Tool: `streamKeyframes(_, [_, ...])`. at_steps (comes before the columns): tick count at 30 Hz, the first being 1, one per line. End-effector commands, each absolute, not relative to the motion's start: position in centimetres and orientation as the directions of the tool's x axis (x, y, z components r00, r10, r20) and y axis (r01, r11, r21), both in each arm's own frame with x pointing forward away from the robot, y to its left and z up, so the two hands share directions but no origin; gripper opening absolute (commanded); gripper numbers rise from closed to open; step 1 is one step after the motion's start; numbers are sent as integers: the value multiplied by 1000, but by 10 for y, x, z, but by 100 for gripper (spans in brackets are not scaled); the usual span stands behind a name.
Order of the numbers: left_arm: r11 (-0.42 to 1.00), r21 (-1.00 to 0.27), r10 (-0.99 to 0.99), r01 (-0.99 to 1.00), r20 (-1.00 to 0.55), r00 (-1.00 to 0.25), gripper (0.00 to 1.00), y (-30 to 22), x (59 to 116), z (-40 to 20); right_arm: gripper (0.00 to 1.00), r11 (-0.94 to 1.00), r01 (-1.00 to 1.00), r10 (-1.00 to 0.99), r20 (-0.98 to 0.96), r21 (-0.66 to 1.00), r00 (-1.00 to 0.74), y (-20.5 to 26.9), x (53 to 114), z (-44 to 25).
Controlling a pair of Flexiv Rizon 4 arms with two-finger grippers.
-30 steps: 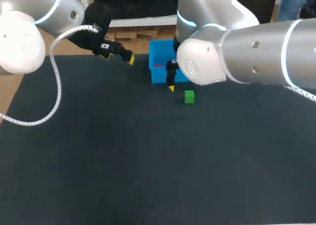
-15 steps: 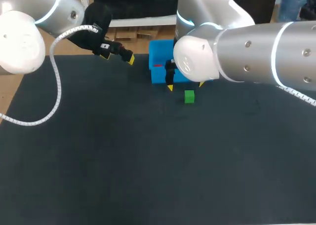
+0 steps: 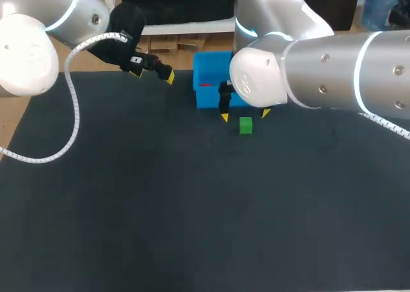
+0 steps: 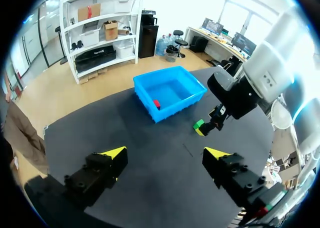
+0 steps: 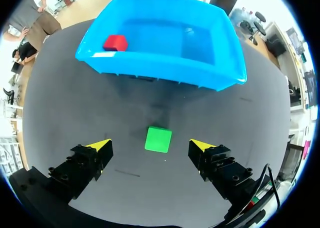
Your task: Use the left arm to pick the red cube and place it into the blue plastic box first, then use the right arm to grasp the green cube and put it into the same blue plastic box after the first action is fully finished.
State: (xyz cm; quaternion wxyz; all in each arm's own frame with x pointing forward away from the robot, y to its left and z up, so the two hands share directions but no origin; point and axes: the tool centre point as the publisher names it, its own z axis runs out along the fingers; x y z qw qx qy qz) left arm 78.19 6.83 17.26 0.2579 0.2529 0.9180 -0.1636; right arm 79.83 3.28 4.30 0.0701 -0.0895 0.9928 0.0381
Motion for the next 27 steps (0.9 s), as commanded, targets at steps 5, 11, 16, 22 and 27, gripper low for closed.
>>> streamKeyframes(5, [815,-173,380,553,-560,-736,100,70,782,172,100,982,-175,-162,-156,73,-974,31,793,36])
streamKeyframes(11, [815,-173,380,553,-560,-736,100,70,782,172,100,983,-169,-156,-151,78,-976,34,792,30])
streamKeyframes(16, [815,-173,380,553,-560,-736,100,70,782,172,100,982,-170,-158,-146,76,-977,37,792,25])
streamKeyframes(22, [815,-173,380,553,-560,-736,100,70,782,172,100,981,-188,-179,-143,53,-973,39,795,19])
streamKeyframes(27, [815,-173,380,553,-560,-736,100,70,782,172,100,980,-192,-184,-142,43,-973,40,799,16])
